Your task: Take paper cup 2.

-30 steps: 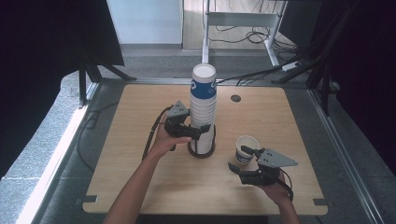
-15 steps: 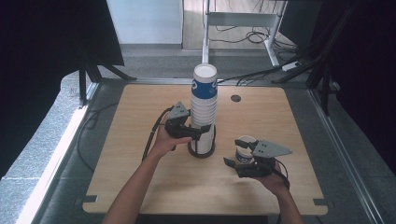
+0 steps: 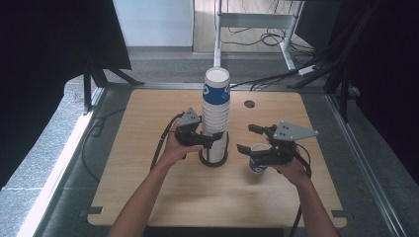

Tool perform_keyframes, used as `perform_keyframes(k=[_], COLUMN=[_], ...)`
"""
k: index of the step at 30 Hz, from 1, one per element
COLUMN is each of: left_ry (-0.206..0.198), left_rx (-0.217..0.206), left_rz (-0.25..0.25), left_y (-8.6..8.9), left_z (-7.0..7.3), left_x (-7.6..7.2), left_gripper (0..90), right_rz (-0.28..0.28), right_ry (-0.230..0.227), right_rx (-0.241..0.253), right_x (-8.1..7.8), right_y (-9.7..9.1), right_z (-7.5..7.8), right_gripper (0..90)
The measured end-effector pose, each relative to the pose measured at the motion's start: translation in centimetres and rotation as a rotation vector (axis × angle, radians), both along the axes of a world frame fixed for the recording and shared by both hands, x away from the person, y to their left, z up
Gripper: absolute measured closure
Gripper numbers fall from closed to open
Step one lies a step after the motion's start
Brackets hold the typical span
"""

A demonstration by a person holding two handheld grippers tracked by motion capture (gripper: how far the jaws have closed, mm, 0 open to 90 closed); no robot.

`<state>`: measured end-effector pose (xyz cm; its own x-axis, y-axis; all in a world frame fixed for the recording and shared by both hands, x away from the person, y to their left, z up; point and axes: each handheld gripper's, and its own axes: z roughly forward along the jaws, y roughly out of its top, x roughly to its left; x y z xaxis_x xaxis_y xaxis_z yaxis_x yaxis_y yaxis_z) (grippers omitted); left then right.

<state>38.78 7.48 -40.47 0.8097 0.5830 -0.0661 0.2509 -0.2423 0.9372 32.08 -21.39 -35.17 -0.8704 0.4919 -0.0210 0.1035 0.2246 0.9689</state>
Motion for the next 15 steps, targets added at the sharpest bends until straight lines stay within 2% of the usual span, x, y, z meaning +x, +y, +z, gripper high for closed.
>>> perform_keyframes(k=[3,6,8,15], left_ry=[-0.002,0.001,0.001,-0.004], left_rx=[0.003,0.0,0.0,-0.003], left_rz=[-0.002,0.001,0.001,0.004], left_y=[0.0,0.0,0.0,0.1], left_z=[0.0,0.0,0.0,-0.1], left_x=[0.0,0.0,0.0,-0.1], left_gripper=[12.6,12.6,12.7,12.7], right_rz=[0.006,0.007,0.008,0.007], right_ry=[-0.012,-0.004,0.0,0.0], right_rx=[0.007,0.022,0.033,0.024], right_x=[0.7,1.5,2.0,3.0], right_y=[0.3,0.5,0.6,1.4], right_z=[1.7,2.8,3.4,4.8], right_gripper=[22.6,22.5,22.4,22.2])
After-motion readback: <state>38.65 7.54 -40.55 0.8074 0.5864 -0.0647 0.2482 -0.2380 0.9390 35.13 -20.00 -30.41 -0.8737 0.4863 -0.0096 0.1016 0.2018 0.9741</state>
